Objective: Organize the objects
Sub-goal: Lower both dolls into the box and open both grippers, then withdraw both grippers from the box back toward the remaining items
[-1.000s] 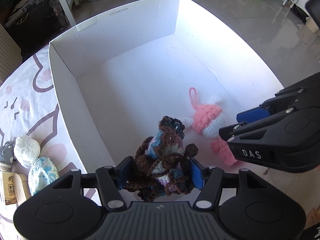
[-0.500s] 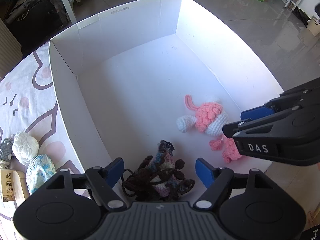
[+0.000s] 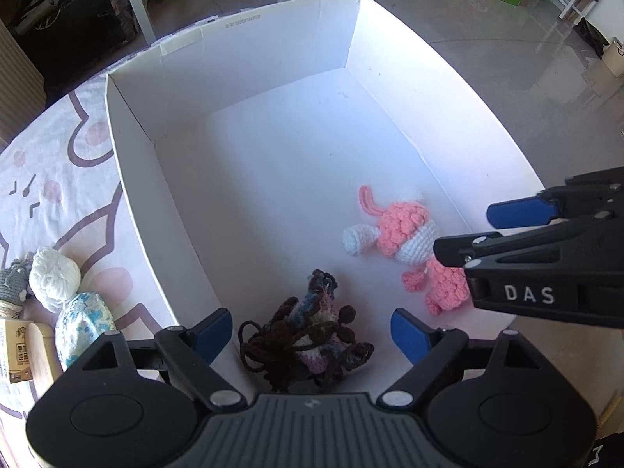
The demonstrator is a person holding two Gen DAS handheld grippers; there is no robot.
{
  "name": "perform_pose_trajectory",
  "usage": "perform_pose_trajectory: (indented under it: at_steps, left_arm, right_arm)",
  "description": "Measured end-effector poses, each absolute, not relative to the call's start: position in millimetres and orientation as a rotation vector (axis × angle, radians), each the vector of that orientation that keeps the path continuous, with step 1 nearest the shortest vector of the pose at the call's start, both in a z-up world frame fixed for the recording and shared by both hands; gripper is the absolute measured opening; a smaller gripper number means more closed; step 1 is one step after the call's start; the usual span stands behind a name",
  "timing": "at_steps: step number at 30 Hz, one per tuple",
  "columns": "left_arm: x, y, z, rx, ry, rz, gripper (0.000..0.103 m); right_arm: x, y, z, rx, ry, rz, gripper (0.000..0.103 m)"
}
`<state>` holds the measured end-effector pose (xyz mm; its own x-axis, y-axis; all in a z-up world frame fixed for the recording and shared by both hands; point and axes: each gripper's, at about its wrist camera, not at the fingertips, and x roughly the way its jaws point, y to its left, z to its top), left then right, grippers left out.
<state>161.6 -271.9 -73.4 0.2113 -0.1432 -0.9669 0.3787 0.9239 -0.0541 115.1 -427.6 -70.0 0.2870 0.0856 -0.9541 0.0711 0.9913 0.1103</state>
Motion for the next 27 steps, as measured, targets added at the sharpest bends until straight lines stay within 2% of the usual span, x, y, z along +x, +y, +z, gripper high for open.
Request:
perform_pose_trajectory:
  at_steps: [5, 7, 10, 15, 18, 24, 27]
  left_arm:
    - [156.7, -262.3, -58.4, 0.200, 1.290, -0.374, 0.091]
    - [155.5, -261.1, -53.8, 0.187, 1.283, -0.382, 0.091]
    - [150.1, -258.4, -45.3, 0.186, 1.261, -0.371, 0.097]
    - [145.1, -248.6, -37.7, 0.180, 1.239, -0.365, 0.098]
    - [142.0, -240.0, -33.7, 0.176, 1.226, -0.353, 0.099]
    - [135.8, -223.9, -26.6, 0.146, 1.205, -0.332, 0.103]
    - [131.8, -216.1, -23.3, 0.132, 1.196, -0.325, 0.103]
  right_arm:
    - [110.5, -431.9, -54.3, 0.152, 1.234, -0.012, 0.058]
    - [107.1, -433.4, -47.7, 0.153, 1.211, -0.022, 0.064]
    - [102.3, -431.4, -41.7, 0.169, 1.180, -0.032, 0.069]
    - [90.8, -437.7, -24.6, 0.189, 1.129, -0.067, 0.076]
    - [83.1, -438.0, -15.9, 0.194, 1.089, -0.062, 0.086]
    - [69.3, -433.2, -3.4, 0.200, 1.045, -0.078, 0.097]
    - [63.2, -431.3, -2.5, 0.196, 1.048, -0.088, 0.100]
